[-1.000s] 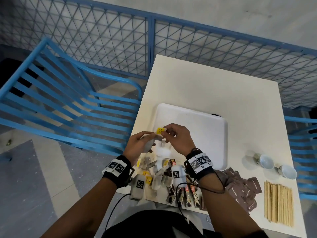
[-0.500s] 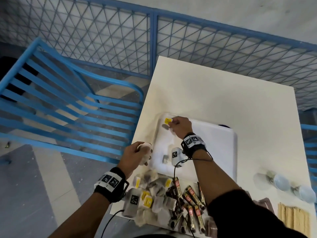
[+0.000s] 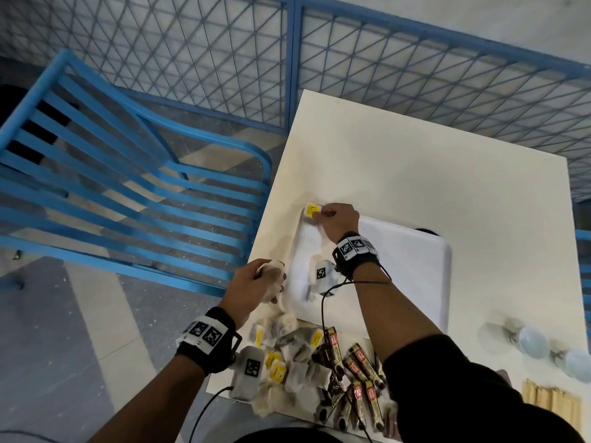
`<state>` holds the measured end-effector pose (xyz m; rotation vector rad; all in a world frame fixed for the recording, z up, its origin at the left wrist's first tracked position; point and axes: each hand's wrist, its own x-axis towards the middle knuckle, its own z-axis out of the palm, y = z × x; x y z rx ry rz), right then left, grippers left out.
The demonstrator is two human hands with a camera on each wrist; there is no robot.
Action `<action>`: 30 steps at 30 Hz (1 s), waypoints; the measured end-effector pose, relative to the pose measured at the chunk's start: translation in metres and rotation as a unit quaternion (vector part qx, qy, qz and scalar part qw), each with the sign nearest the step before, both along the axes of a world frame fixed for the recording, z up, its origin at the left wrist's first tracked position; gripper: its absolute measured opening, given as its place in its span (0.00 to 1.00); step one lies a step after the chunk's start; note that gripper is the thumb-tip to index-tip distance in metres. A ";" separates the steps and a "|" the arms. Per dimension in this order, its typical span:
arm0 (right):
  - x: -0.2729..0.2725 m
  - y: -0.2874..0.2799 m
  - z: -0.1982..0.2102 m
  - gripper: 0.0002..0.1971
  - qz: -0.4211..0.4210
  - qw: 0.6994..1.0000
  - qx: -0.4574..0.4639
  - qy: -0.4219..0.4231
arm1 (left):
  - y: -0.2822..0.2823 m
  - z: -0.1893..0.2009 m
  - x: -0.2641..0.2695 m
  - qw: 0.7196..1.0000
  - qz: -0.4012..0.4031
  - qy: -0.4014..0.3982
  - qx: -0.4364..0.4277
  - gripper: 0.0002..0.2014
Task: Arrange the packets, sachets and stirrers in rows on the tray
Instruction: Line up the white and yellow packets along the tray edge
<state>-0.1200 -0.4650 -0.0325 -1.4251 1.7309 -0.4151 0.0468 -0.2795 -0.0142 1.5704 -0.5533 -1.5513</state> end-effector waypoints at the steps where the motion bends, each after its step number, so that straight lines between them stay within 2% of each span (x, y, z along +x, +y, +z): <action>1: 0.000 0.001 0.000 0.13 -0.003 1.000 0.000 -0.001 | 0.000 0.000 0.001 1.000 0.001 0.002 0.001 0.05; 6: -0.003 0.005 0.000 0.12 -0.047 0.999 0.011 -0.013 | -0.001 0.002 0.003 1.000 0.007 0.013 0.000 0.05; 11: -0.017 0.026 0.006 0.07 -0.027 1.000 0.013 -0.006 | -0.003 0.007 0.003 0.999 0.026 0.032 0.006 0.08; 16: -0.043 0.076 0.013 0.06 0.062 0.998 0.019 -0.023 | -0.002 0.008 0.002 1.000 0.012 0.007 0.020 0.04; 21: -0.066 0.124 0.003 0.12 0.175 0.982 0.038 0.064 | 0.004 0.010 -0.010 0.999 -0.009 -0.007 0.042 0.03; 23: -0.068 0.136 -0.003 0.12 0.205 0.973 0.040 0.096 | 0.008 0.012 -0.015 0.999 -0.022 -0.005 0.041 0.07; 26: -0.063 0.149 -0.007 0.04 0.248 0.956 0.011 0.156 | 0.015 0.015 -0.022 0.999 -0.029 -0.022 0.040 0.15; 30: -0.065 0.155 -0.010 0.04 0.244 0.959 -0.007 0.144 | 0.021 0.016 -0.027 0.995 -0.040 -0.085 0.023 0.14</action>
